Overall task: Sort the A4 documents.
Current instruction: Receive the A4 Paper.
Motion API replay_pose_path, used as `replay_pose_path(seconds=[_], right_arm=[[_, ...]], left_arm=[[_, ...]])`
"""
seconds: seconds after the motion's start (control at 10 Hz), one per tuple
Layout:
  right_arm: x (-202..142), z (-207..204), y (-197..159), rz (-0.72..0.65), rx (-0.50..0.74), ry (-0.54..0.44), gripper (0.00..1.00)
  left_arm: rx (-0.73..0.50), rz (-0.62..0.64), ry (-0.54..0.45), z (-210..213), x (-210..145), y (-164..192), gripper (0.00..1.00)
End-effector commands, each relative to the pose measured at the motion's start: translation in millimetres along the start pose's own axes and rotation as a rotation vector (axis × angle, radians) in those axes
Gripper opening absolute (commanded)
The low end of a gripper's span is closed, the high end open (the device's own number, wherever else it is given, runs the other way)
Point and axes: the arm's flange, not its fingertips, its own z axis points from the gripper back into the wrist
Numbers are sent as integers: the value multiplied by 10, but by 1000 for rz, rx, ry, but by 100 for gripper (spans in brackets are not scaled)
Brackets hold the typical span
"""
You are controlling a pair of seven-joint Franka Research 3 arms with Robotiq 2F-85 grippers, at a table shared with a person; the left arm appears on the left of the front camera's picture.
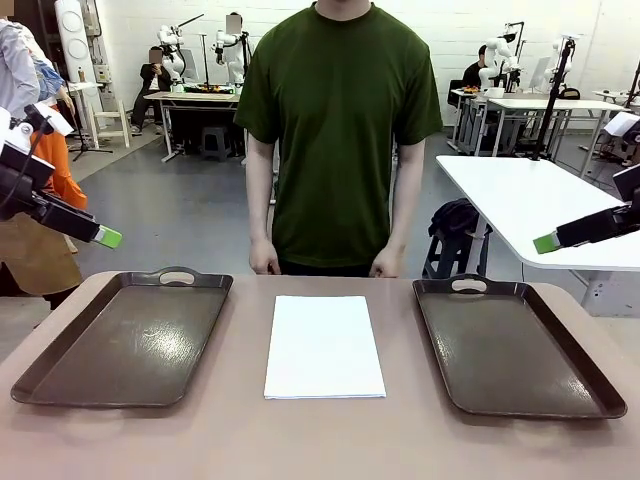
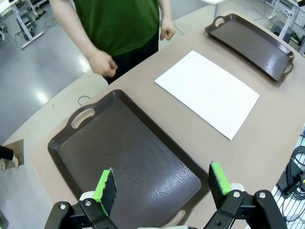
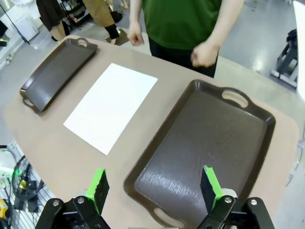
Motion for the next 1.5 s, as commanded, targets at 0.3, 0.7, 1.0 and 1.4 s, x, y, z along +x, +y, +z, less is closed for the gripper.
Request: replay_pose_path(seconds=[0.3,0.7,1.0,1.4], right_arm=[[24,8,14,11,-3,-14,100],[24,8,14,11,-3,-14,100],[24,8,14,11,-3,-14,100],[24,8,14,11,-3,-14,100]], left_arm=[[-2,-13,-7,16,20,-20,100],[-2,-13,-7,16,20,-20,100],[-2,-13,-7,16,20,-20,100],[-2,-13,-7,16,20,-20,100]])
